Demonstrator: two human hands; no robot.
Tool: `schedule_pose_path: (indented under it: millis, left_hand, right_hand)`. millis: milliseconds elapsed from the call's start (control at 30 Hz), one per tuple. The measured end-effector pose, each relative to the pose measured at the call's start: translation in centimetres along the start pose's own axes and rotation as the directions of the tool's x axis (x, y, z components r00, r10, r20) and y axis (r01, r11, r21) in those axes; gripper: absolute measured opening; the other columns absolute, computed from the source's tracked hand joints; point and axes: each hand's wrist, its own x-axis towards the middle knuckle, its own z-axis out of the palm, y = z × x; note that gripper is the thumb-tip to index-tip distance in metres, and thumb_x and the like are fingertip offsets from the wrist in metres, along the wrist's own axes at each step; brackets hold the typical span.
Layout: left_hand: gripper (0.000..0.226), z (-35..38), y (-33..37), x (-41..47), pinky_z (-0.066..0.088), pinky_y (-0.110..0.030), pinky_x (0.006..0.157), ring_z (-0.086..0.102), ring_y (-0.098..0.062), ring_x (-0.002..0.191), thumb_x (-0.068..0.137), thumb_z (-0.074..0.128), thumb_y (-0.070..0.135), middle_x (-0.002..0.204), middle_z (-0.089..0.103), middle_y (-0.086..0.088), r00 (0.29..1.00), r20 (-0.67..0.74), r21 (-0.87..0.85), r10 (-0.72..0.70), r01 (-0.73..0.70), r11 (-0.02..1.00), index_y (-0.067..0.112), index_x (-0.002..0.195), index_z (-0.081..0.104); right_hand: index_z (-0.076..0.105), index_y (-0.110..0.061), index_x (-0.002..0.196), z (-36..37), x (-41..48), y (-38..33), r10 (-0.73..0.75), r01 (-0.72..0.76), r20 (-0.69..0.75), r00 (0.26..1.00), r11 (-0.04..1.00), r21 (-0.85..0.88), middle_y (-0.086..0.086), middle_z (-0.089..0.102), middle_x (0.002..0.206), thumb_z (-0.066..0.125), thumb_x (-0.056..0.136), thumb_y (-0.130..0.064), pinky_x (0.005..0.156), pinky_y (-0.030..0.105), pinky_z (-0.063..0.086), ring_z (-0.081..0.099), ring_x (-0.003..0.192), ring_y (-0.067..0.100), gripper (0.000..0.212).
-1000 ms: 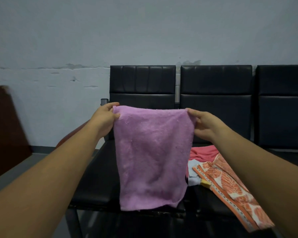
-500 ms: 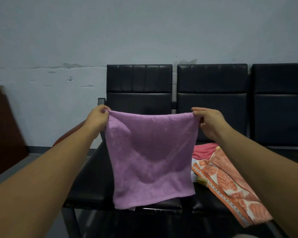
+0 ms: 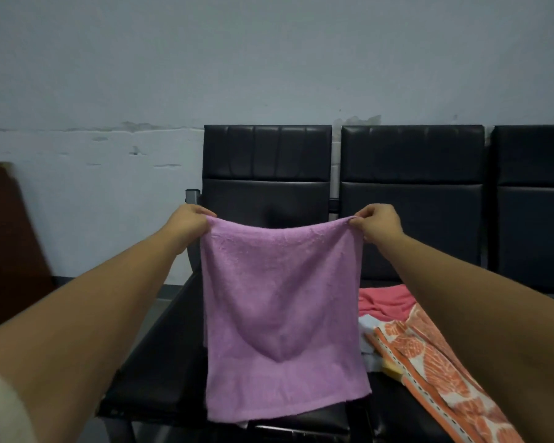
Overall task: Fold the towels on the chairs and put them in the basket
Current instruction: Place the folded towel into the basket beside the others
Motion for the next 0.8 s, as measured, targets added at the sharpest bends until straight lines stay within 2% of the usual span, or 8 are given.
schedule_pose_path:
  millis: [100, 200, 400, 467, 567, 667, 733, 800]
  left_hand:
    - [0.024, -0.4, 1.6, 3.1, 0.056, -0.045, 0.094, 0.066, -0.034, 0.105, 0.092, 0.054, 0.004, 0.107, 0.07, -0.015, 0.986, -0.137, -0.024, 0.094, -0.098, 0.995, 0.012, 0.105, 0.073]
    - [0.024, -1.8, 4.5, 5.0, 0.053, -0.04, 0.094, 0.065, -0.031, 0.106, 0.096, 0.057, 0.009, 0.11, 0.071, -0.014, 0.943, -0.261, 0.018, 0.205, -0.208, 0.978, 0.009, 0.114, 0.073]
    - [0.018, -3.6, 6.3, 4.6, 0.052, -0.039, 0.095, 0.064, -0.026, 0.103, 0.096, 0.062, 0.014, 0.108, 0.07, -0.01, 0.911, -0.341, -0.026, 0.233, -0.257, 0.966, 0.014, 0.109, 0.074]
    - [0.018, -3.7, 4.7, 3.4, 0.052, -0.04, 0.094, 0.062, -0.026, 0.098, 0.095, 0.064, 0.015, 0.107, 0.07, -0.013, 0.937, -0.303, -0.077, 0.174, -0.206, 0.976, 0.011, 0.11, 0.073]
    - [0.018, -3.3, 1.1, 0.1, 0.051, -0.036, 0.091, 0.06, -0.024, 0.098, 0.093, 0.067, 0.013, 0.109, 0.069, -0.015, 0.973, -0.214, -0.133, 0.085, -0.115, 0.984, 0.009, 0.109, 0.073]
    - [0.009, -2.3, -3.7, -4.2, 0.049, -0.034, 0.092, 0.061, -0.025, 0.102, 0.092, 0.069, 0.012, 0.105, 0.068, -0.01, 0.995, -0.099, -0.069, 0.01, -0.017, 0.997, 0.013, 0.1, 0.073]
    - [0.004, -1.6, -7.3, -7.3, 0.05, -0.034, 0.091, 0.065, -0.025, 0.099, 0.088, 0.073, 0.01, 0.096, 0.07, -0.007, 0.999, -0.02, -0.003, -0.049, 0.049, 0.999, 0.013, 0.091, 0.074]
    - [0.009, -1.2, -10.8, -9.9, 0.054, -0.038, 0.093, 0.068, -0.024, 0.097, 0.082, 0.078, 0.011, 0.094, 0.073, -0.006, 0.992, 0.06, 0.04, -0.115, 0.112, 0.993, 0.012, 0.09, 0.075]
  right_hand:
    - [0.07, -0.019, 0.084, 0.1, 2.9, -2.8, -0.05, 0.058, -0.112, 0.992, 0.996, 0.07, 0.004, 0.07, 0.093, 0.073, 0.088, -0.016, 0.085, 0.038, 0.056, 0.064, 0.091, 0.02, 0.006]
    - [0.071, -0.018, 0.086, -0.5, 4.8, -5.4, -0.106, 0.127, -0.198, 0.974, 0.987, 0.096, 0.004, 0.071, 0.091, 0.073, 0.088, -0.016, 0.079, 0.033, 0.054, 0.064, 0.087, 0.017, 0.004]
    - [0.07, -0.017, 0.09, -1.0, 3.8, -6.8, -0.129, 0.185, -0.234, 0.964, 0.954, 0.235, -0.003, 0.066, 0.085, 0.073, 0.088, -0.014, 0.077, 0.028, 0.051, 0.062, 0.082, 0.011, 0.005]
    - [0.07, -0.014, 0.093, -0.7, 2.6, -5.8, -0.121, 0.166, -0.182, 0.976, 0.952, 0.257, -0.001, 0.066, 0.085, 0.073, 0.088, -0.011, 0.075, 0.026, 0.049, 0.06, 0.079, 0.009, 0.006]
    - [0.073, -0.009, 0.091, 0.5, 0.1, -2.4, -0.113, 0.129, -0.086, 0.99, 0.972, 0.198, 0.008, 0.07, 0.086, 0.076, 0.084, -0.006, 0.078, 0.032, 0.051, 0.063, 0.082, 0.017, 0.008]
    - [0.076, -0.004, 0.091, 2.5, -4.0, 2.9, -0.072, 0.07, 0.03, 0.997, 0.995, 0.068, 0.015, 0.073, 0.088, 0.075, 0.082, -0.001, 0.081, 0.035, 0.052, 0.064, 0.081, 0.02, 0.009]
    - [0.077, -0.006, 0.088, 3.8, -7.6, 6.7, -0.045, 0.047, 0.088, 0.995, 0.999, -0.02, 0.015, 0.074, 0.085, 0.074, 0.081, 0.0, 0.075, 0.033, 0.051, 0.065, 0.078, 0.022, 0.01]
    - [0.077, -0.014, 0.079, 4.6, -10.7, 10.0, -0.037, 0.054, 0.159, 0.987, 0.993, -0.103, 0.012, 0.074, 0.079, 0.076, 0.079, -0.002, 0.067, 0.028, 0.049, 0.065, 0.073, 0.021, 0.012]
